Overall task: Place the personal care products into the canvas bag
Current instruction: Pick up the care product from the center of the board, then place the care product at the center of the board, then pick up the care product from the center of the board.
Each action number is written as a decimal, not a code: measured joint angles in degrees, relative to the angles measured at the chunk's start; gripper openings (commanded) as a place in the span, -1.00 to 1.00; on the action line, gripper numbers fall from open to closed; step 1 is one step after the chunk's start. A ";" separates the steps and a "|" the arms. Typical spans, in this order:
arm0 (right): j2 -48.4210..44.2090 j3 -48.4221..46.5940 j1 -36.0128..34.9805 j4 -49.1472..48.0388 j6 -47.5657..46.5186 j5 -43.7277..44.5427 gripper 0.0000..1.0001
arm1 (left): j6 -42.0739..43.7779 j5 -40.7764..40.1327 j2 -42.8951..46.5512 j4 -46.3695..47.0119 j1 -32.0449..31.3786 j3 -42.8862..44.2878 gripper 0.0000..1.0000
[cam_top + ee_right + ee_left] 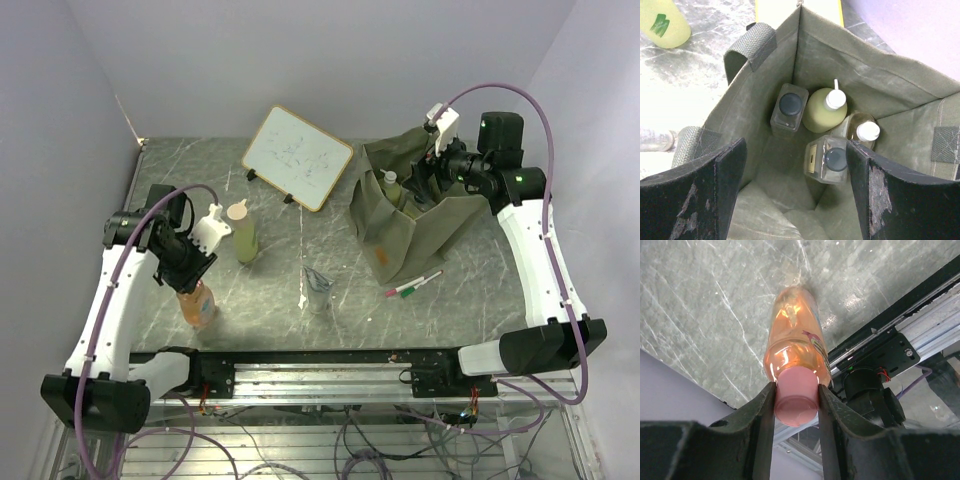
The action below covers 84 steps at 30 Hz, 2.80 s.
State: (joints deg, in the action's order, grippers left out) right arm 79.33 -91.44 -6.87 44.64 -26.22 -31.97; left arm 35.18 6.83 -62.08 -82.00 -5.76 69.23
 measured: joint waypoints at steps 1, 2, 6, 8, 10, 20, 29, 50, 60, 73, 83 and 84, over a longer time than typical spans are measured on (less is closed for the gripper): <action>-0.09 0.00 0.00 -0.15 0.00 0.00 0.59 | 0.37 0.44 -0.70 -0.37 0.00 0.72 -0.86; -0.13 -0.02 0.00 -0.22 0.00 0.00 0.59 | 0.61 1.11 -1.46 -0.66 0.00 1.77 -0.86; -0.31 -0.04 -0.02 -0.94 0.07 0.09 0.59 | 1.05 4.94 -4.33 -0.85 -0.46 8.07 -0.86; -0.39 -0.04 -0.11 -1.44 0.07 0.31 0.60 | 1.07 6.73 -5.66 -0.50 -1.22 11.52 -0.86; -0.46 -0.07 -0.28 -1.73 0.04 0.46 0.60 | 1.03 8.11 -7.21 0.13 -2.89 14.67 -0.86; -0.44 -3.28 -2.40 -1.31 -0.74 0.09 0.61 | -4.00 10.43 -18.03 6.08 -19.71 25.40 -0.86; -0.50 -2.49 -6.10 0.24 -1.70 -0.66 0.61 | -7.26 9.81 -30.45 14.86 -24.50 29.99 -0.86; -3.04 1.16 -7.30 0.76 -3.17 -2.16 0.61 | -10.16 9.29 -37.99 25.22 -27.45 28.70 0.02; -0.44 0.79 -12.07 2.03 -6.03 -2.86 0.61 | -9.73 9.27 -35.28 25.24 -27.43 28.59 0.78; 7.93 -4.83 -25.77 -1.51 -2.19 -0.46 0.60 | -16.44 7.21 -21.40 33.09 -10.91 25.16 0.94; 22.27 -9.14 -33.73 -6.99 8.87 10.67 0.58 | -23.28 0.57 -15.02 39.17 0.31 20.13 0.99; 23.28 -9.31 -34.34 -7.06 9.66 11.87 0.57 | -23.43 0.22 -14.64 39.39 0.50 19.78 0.99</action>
State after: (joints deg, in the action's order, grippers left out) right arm 102.61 -100.75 -41.21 37.58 -16.56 -20.10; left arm 11.75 7.05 -76.73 -42.61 -5.26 89.01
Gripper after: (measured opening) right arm 0.796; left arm 0.997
